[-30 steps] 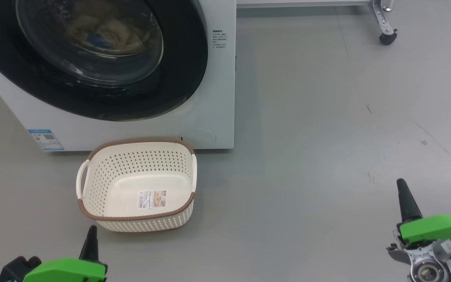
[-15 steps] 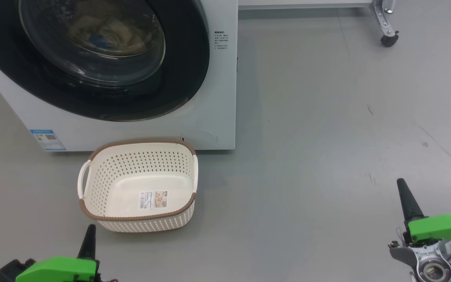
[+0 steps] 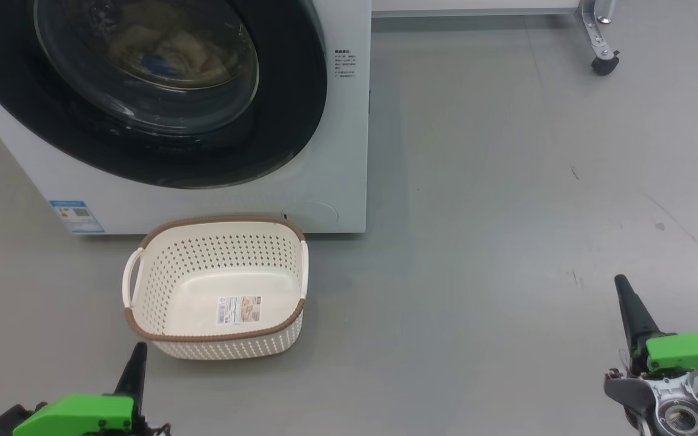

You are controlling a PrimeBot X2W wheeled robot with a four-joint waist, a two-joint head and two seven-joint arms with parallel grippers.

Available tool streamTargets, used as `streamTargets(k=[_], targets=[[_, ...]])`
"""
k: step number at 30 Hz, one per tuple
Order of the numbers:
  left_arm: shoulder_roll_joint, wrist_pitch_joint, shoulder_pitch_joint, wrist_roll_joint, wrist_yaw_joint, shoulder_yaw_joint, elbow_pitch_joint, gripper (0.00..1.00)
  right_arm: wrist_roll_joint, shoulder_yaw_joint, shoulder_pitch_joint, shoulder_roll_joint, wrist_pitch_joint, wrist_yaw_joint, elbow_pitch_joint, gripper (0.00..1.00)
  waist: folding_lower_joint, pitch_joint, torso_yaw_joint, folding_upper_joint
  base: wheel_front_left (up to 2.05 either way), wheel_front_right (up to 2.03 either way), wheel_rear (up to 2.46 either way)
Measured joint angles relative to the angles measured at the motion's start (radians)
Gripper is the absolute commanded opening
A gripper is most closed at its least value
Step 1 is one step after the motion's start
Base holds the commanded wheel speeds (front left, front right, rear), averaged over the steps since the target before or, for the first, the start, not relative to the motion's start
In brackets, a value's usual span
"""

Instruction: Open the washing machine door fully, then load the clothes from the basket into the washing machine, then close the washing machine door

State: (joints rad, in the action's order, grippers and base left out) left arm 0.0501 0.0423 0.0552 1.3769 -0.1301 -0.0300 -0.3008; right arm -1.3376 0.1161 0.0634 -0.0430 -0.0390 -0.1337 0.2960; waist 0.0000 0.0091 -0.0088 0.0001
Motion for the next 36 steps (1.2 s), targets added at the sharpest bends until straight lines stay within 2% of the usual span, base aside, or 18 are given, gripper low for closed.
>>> streamTargets(k=[23, 36], targets=[[-0.006, 0.063, 0.002, 0.224, 0.0, -0.041, 0.016, 0.0, -0.259, 0.013, 0.0, 0.0, -0.068, 0.0, -0.012, 0.0, 0.0, -0.006, 0.009, 0.0, 0.0, 0.0, 0.0], [-0.007, 0.064, 0.002, 0.228, 0.0, -0.045, 0.019, 0.0, -0.264, 0.013, 0.0, 0.0, -0.068, 0.0, -0.013, 0.0, 0.0, -0.006, 0.009, 0.0, 0.0, 0.0, 0.0]])
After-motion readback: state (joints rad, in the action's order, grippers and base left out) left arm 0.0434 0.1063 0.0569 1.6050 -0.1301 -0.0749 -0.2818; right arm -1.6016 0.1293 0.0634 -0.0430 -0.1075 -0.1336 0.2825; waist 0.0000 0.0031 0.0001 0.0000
